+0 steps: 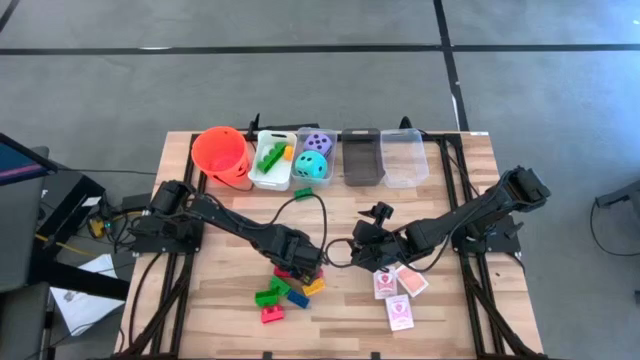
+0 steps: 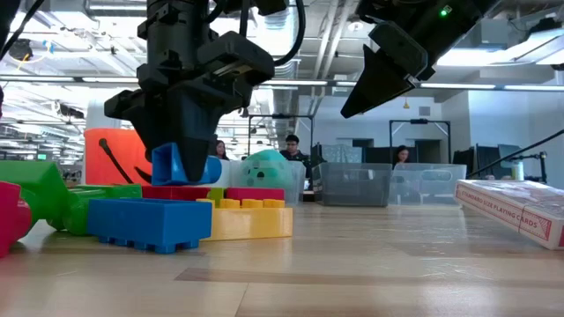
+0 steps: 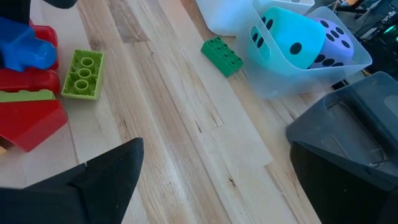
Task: Pick & Place Toys
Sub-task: Put the large blue game piece into the white bin
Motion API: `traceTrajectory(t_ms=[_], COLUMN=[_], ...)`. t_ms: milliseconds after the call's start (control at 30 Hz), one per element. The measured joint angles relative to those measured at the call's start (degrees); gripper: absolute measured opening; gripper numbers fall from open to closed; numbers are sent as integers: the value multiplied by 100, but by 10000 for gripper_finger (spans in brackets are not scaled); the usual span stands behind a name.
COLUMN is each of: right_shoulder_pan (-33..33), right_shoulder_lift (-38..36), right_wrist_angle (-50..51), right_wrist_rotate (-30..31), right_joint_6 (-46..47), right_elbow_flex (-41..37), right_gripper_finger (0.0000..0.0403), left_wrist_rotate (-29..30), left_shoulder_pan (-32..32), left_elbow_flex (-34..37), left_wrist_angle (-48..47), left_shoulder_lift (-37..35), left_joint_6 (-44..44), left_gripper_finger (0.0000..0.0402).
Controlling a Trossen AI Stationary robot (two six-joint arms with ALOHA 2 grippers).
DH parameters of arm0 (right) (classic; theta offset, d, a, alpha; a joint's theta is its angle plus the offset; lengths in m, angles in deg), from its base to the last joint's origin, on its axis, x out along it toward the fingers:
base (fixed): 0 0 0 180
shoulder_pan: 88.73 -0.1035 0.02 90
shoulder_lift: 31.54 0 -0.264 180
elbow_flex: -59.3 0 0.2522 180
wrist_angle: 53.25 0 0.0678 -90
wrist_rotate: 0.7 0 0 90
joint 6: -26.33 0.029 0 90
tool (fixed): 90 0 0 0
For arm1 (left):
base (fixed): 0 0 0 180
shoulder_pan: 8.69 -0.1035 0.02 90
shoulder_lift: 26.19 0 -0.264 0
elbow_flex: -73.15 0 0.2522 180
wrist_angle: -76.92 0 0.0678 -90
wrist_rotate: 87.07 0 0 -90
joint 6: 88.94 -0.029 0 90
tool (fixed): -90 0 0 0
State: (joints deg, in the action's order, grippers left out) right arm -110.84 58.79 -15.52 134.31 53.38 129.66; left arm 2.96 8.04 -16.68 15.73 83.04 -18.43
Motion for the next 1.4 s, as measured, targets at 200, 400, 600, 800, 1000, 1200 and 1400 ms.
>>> traceTrajectory(t_ms=[200,400,600,800,1000,1200,1400], right_shoulder_pan=[0,-173,-550,-1038,-1533,-1792,-1866], right_shoulder_lift=[0,0,0,0,0,56,600], right_wrist_angle=[0,-161,-635,-685,-787,-1177,-1952], right_wrist_rotate=[0,-12,0,387,1479,2269,3055], right_joint_6=[159,396,566,1133,1257,1139,862], right_elbow_flex=[0,0,0,0,0,4,4], right_gripper_finger=[397,397,397,397,397,397,397], left_wrist_rotate=[-95,244,1445,2772,3972,5479,6012], left_shoulder_pan=[0,0,0,0,0,-168,-598], left_elbow_flex=[-1,0,0,0,0,0,-2], left_wrist_angle=[8,-8,6,87,325,638,908], left_shoulder_lift=[-49,-578,-1366,-2052,-2419,-2446,-2292], left_joint_6=[-560,-1059,-1469,-1577,-2334,-3480,-4179], left_gripper_finger=[125,125,125,125,125,125,125])
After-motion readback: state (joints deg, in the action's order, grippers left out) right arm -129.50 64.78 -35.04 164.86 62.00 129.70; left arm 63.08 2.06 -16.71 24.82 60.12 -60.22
